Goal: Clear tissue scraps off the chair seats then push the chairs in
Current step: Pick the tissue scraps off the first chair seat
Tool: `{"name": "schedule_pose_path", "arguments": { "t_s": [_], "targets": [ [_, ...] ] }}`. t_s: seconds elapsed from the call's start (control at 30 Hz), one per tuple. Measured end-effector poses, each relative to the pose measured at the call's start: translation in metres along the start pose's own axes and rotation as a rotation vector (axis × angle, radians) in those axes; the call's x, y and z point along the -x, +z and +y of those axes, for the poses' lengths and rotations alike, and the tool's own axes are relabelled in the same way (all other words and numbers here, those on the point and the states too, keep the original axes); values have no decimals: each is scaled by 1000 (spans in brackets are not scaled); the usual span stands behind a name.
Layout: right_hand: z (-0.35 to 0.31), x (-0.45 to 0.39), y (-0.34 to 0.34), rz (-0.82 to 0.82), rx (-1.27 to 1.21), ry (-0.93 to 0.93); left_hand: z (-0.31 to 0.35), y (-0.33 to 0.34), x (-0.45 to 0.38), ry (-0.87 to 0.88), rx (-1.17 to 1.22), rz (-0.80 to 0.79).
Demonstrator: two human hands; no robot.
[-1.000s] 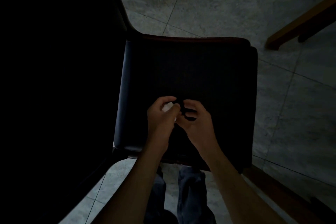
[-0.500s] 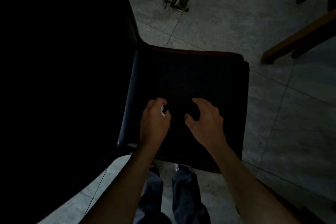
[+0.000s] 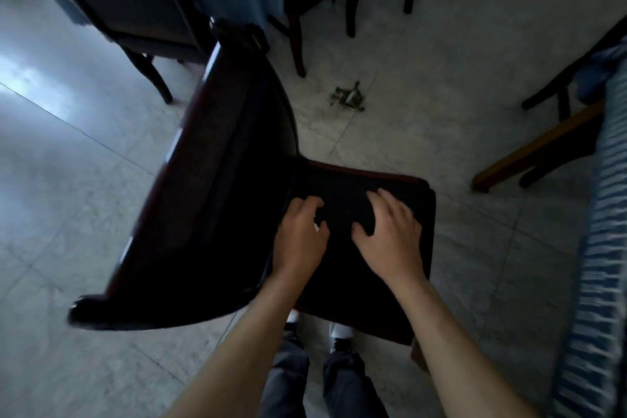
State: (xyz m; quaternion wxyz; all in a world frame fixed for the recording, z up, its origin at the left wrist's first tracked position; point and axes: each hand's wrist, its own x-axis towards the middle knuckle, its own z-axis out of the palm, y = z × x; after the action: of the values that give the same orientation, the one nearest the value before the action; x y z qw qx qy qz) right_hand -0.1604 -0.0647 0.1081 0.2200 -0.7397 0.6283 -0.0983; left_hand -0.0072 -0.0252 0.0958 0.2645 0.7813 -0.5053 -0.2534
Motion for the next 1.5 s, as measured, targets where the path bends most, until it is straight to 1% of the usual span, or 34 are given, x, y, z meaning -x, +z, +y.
{"name": "schedule_pose_path", "arguments": {
  "t_s": [0.13, 0.3, 0.43, 0.57, 0.67, 0.77, 1.03, 1.1, 1.2, 1.33, 1.5],
  "targets": [
    [-26, 7, -53, 110, 22, -32, 44, -47, -3, 70, -67, 77],
    [-47, 11, -109, 121, 88, -74, 87, -100, -2, 180, -121, 178],
    [-61, 14, -139, 138, 77, -110, 107, -130, -1, 212, -175, 191],
    [-80, 12, -151, 134, 95, -104, 109, -156, -8, 244, -195, 174],
    [-105, 8, -148, 160, 97, -104, 98, -177, -19, 280, -180, 189],
    [-141, 2, -134, 177, 104, -95, 76, -203, -35, 344, -164, 169],
    [-270, 1, -78, 216, 85, 33, -14, -297, -86, 480, -145, 97],
    [-299, 3, -69, 232, 83, 60, -31, -319, -92, 505, -141, 65],
    [-337, -2, -60, 229, 94, 83, -51, -347, -106, 527, -149, 59],
    [-370, -14, -50, 233, 91, 117, -67, -372, -124, 560, -158, 26],
    [-391, -42, -41, 231, 91, 137, -76, -390, -157, 574, -163, -5]
  ]
}}
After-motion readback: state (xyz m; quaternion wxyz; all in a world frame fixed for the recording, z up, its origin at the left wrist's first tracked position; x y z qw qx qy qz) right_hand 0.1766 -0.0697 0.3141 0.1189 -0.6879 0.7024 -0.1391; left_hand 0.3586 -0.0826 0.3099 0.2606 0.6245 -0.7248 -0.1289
